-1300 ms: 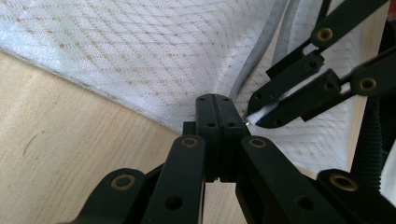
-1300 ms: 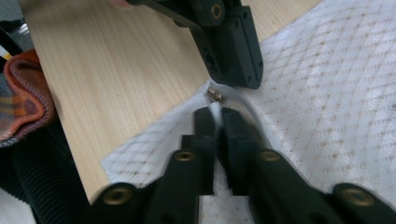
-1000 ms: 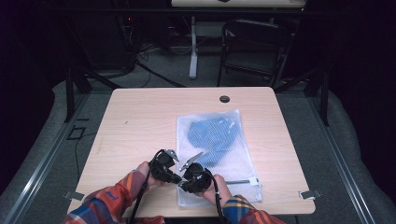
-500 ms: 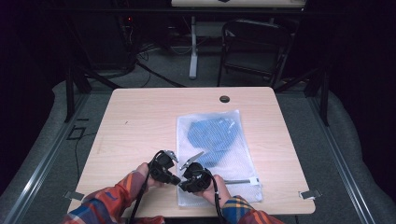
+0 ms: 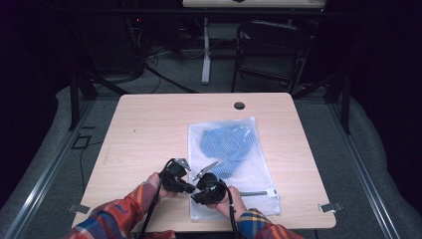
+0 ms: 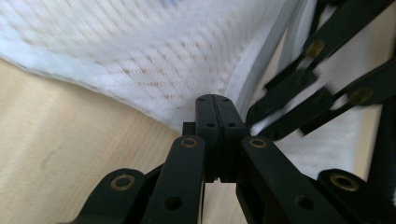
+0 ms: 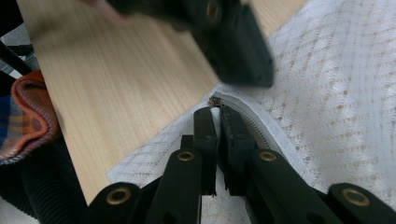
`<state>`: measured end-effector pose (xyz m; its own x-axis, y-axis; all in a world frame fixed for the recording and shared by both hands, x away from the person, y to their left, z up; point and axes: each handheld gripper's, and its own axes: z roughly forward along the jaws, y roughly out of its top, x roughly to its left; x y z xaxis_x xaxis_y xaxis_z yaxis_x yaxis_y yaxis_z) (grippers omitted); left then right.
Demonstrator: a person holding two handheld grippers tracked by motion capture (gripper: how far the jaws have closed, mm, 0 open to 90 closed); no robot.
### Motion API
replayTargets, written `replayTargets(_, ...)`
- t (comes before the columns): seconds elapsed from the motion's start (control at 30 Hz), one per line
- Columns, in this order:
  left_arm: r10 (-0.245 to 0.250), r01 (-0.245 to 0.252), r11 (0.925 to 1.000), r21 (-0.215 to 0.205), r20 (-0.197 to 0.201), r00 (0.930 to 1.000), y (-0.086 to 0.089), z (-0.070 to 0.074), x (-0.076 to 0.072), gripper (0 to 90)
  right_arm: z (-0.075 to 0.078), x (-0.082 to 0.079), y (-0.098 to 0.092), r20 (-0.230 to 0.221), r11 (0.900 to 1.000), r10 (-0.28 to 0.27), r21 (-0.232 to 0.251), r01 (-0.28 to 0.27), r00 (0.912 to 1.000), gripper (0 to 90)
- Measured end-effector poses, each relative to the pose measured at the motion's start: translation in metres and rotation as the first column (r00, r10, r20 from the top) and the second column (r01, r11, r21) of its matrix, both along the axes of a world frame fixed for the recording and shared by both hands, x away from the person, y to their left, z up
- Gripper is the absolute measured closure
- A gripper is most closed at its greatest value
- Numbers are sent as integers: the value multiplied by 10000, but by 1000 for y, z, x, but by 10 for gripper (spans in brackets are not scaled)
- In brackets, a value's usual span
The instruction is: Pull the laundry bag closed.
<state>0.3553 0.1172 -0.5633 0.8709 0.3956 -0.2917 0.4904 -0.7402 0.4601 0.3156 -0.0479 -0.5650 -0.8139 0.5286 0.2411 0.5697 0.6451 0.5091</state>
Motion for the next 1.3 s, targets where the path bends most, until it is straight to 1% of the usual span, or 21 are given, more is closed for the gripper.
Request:
replayTargets(0.13, 58, -58, 9999, -152, 54, 10000, 0, -1, -2, 900, 0, -1, 0, 55, 10000, -67, -10, 67, 10000, 866)
replayTargets(0.2, -56, 54, 10000, 51, 368, 9993, -1, 0, -6, 900, 0, -3, 1, 35, 9997, -230, 40, 230, 9997, 866)
replayTargets(0.4, -66, 66, 10000, -5, 455, 9989, 0, 0, -8, 900, 2, -2, -3, -66, 9997, -228, -107, 227, 9997, 868)
replayTargets(0.47, -129, 126, 9999, 59, 651, 9978, 0, 0, -10, 900, 1, -3, -4, -43, 9993, -382, -46, 382, 9993, 868)
replayTargets(0.6, -86, 85, 10000, 27, 618, 9980, 0, 0, -9, 900, 2, -2, -4, -55, 9993, -346, -141, 345, 9994, 867)
replayTargets(0.67, -38, 38, 10000, 1, 343, 9994, 1, 0, -6, 900, 2, -2, -4, -71, 9994, -333, -119, 332, 9994, 866)
replayTargets(0.7, -38, 38, 10000, 1, 343, 9994, 1, 0, -6, 900, 2, -2, -4, -71, 9994, -333, -119, 332, 9994, 866)
replayTargets(0.73, 104, -112, 9997, 228, 342, 9994, 3, 3, -4, 900, 0, -1, -4, -262, 9995, -300, 101, 303, 9992, 856)
replayTargets(0.8, 174, -190, 9996, 216, 687, 9975, 10, 11, -5, 884, -1, 1, -3, -362, 9997, -175, 149, 180, 9992, 850)
replayTargets(0.83, 139, -146, 9999, 77, 819, 9965, 16, 16, -6, 884, -1, 0, -3, -378, 9993, -292, 230, 301, 9989, 848)
replayTargets(0.9, -159, 157, 9999, 25, 1230, 9923, 21, 22, -15, 886, -1, 2, -5, -409, 9997, -173, 171, 180, 9990, 827)
replayTargets(0.93, -517, 530, 9986, -46, 1491, 9875, 22, 24, -22, 886, -1, 3, -6, -426, 9995, -249, 185, 257, 9988, 813)
replayTargets(1.0, -1418, 1466, 9892, -79, 2058, 9683, 20, 27, -35, 885, 0, 5, -7, -498, 9994, -199, 264, 213, 9986, 785)
replayTargets(1.03, -1418, 1466, 9892, -79, 2058, 9683, 20, 27, -35, 880, -1, 5, -7, -576, 9975, -442, 522, 472, 9974, 767)
replayTargets(1.07, -2046, 2075, 9782, 126, 2349, 9502, 17, 26, -43, 877, -1, 6, -8, -576, 9971, -462, 584, 496, 9973, 747)
replayTargets(1.1, -2008, 1966, 9796, 414, 2333, 9515, 15, 25, -43, 876, 0, 7, -9, -608, 9968, -400, 668, 440, 9973, 748)
replayTargets(1.17, -1464, 1395, 9891, 475, 2054, 9677, 14, 20, -39, 877, 1, 8, -9, -560, 9977, -348, 569, 380, 9978, 755)
replayTargets(1.2, -1464, 1395, 9891, 475, 2054, 9677, 14, 20, -39, 877, 1, 8, -9, -560, 9977, -348, 569, 380, 9978, 755)
replayTargets(1.23, -860, 792, 9959, 437, 1890, 9782, 15, 18, -34, 877, 0, 7, -9, -532, 9971, -400, 624, 433, 9978, 767)
replayTargets(1.27, -137, 112, 9998, 173, 1459, 9892, 18, 16, -26, 877, 2, 8, -9, -399, 9977, -330, 577, 352, 9987, 713)
replayTargets(1.3, -137, 112, 9998, 173, 1459, 9892, 18, 16, -26, 877, 3, 9, -10, -321, 9990, -150, 410, 163, 9994, 708)
